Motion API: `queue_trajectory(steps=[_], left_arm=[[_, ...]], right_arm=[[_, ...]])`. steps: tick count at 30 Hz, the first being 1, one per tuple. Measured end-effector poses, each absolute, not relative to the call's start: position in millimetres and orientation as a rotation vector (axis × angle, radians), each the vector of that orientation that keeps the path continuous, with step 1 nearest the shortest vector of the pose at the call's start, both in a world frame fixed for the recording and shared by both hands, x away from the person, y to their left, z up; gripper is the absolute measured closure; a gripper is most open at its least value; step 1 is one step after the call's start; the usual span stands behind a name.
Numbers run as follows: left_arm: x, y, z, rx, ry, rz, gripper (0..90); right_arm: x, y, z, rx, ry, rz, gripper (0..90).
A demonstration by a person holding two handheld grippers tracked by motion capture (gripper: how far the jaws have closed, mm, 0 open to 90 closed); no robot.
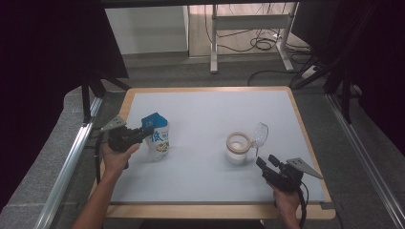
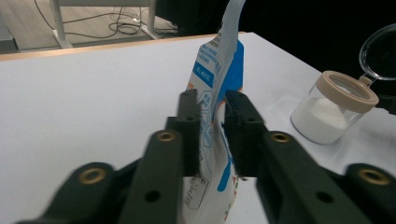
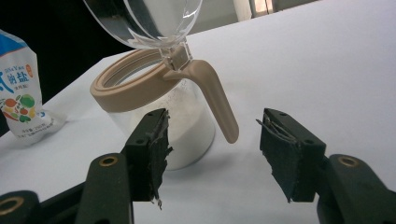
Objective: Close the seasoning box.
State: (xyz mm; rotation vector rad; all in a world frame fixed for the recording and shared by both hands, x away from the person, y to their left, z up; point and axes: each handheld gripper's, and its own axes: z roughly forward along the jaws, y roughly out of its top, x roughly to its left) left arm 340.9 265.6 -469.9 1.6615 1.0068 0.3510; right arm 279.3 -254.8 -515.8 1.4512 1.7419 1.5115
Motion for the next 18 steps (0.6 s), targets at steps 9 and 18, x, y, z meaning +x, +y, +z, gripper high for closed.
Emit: queue_trajectory(steps=[9, 18], left_arm=[[332, 263, -473, 1.684, 1.003, 0.396, 51.0], [325, 268, -486, 1.724, 1.032, 0.363, 42.1]], right_arm=[[279, -256, -516, 1.454, 1.738, 1.513, 42.6], [281, -258, -512, 1.433, 1.739, 1.519, 42.6]])
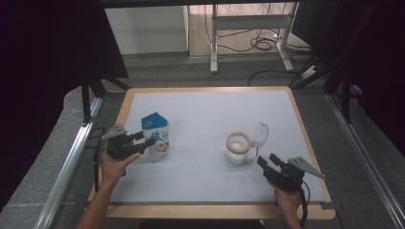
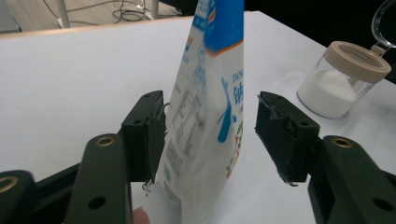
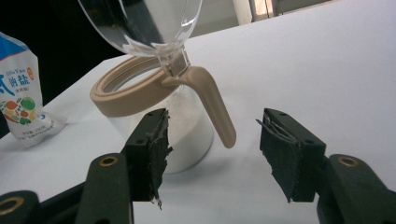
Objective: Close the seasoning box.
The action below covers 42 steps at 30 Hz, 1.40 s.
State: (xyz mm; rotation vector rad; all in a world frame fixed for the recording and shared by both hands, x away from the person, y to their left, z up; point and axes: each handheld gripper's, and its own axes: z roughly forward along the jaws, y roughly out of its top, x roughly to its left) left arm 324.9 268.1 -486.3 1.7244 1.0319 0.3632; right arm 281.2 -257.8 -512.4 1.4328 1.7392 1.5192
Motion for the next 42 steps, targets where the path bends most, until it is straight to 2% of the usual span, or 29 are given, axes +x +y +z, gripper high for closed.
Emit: queue_trajectory(steps=[4, 7, 8, 11, 13, 23, 42], left_arm=[[323, 270, -491, 1.731, 1.047, 0.365, 40.1], [321, 269, -495, 1.754, 1.058, 0.380, 39.5], [320, 269, -496, 1.761, 1.058, 0.386, 39.0], [319, 268, -498, 1.767, 1.060, 0.391, 38.8], [318, 268, -499, 1.771, 1.066, 0.393, 38.1], [313, 266, -514, 1.808, 1.075, 0.378, 36.2], [309, 268, -537, 1.813, 1.128, 0.351, 36.2]], right_arm=[[286, -262, -505, 1.425, 1.709, 1.514, 43.6], [290, -270, -497, 1.421, 1.663, 1.516, 57.4], [292, -273, -493, 1.406, 1.653, 1.507, 65.5], [298, -278, -484, 1.374, 1.651, 1.492, 82.4], [303, -280, -478, 1.352, 1.659, 1.491, 89.6], [316, -263, -461, 1.229, 1.776, 1.455, 90.0], [324, -245, -457, 1.191, 1.821, 1.448, 90.0]])
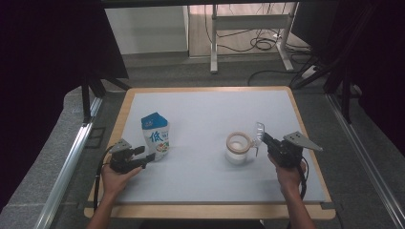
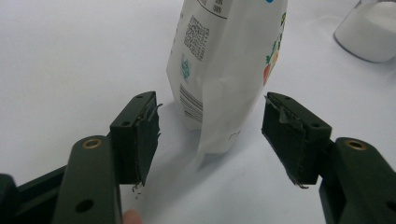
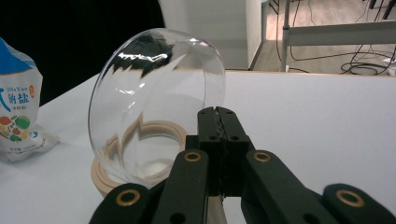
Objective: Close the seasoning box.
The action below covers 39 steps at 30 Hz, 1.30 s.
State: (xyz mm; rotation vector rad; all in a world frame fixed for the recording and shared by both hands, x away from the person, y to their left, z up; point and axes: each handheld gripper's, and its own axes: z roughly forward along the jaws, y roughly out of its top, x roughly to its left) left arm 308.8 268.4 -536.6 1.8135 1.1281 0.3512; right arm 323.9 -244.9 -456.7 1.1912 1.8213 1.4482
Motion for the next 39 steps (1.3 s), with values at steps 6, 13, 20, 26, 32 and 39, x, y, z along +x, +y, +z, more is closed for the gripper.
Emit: queue_trajectory(steps=[6, 13, 20, 26, 32, 39], left_arm=[[309, 267, -540, 1.815, 1.130, 0.330, 36.2], [309, 264, -542, 1.826, 1.127, 0.320, 36.3], [309, 263, -543, 1.832, 1.118, 0.312, 36.2], [309, 261, -542, 1.837, 1.115, 0.310, 36.3], [309, 261, -543, 1.845, 1.118, 0.307, 36.2], [311, 258, -546, 1.861, 1.114, 0.306, 36.2]], right_arm=[[327, -236, -454, 1.169, 1.850, 1.438, 90.0], [333, -204, -453, 1.088, 1.965, 1.433, 90.0], [335, -188, -458, 1.045, 2.047, 1.433, 90.0], [332, -194, -455, 1.039, 2.036, 1.455, 89.9], [324, -218, -456, 1.061, 1.996, 1.469, 89.8], [317, -254, -466, 1.128, 1.946, 1.456, 89.5]])
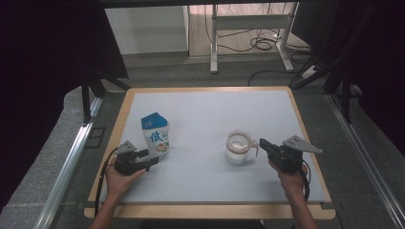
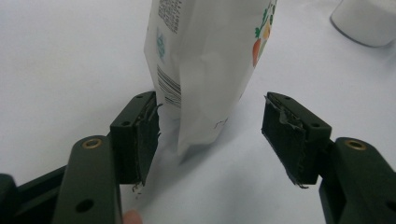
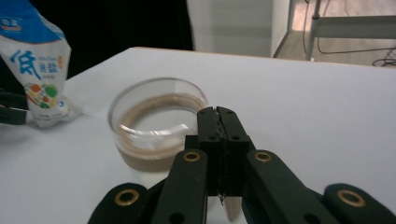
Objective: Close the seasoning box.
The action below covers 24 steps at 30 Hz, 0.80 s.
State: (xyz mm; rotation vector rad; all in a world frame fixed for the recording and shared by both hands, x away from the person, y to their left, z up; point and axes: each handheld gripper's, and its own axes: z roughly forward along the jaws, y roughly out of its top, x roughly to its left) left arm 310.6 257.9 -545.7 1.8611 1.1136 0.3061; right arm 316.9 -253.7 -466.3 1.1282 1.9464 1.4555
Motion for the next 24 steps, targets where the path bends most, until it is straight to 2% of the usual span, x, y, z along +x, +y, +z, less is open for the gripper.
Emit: queue_trajectory(steps=[8, 15, 22, 24], left_arm=[[311, 256, -547, 1.872, 1.109, 0.300, 36.3], [310, 257, -551, 1.878, 1.120, 0.301, 36.9], [309, 257, -551, 1.882, 1.127, 0.300, 36.8], [309, 257, -551, 1.880, 1.127, 0.300, 36.8]], right_arm=[[317, -287, -493, 1.205, 1.947, 1.418, 87.3], [316, -299, -515, 1.238, 2.006, 1.349, 84.0], [315, -303, -523, 1.243, 2.030, 1.326, 77.6], [315, -303, -523, 1.242, 2.031, 1.325, 72.9]])
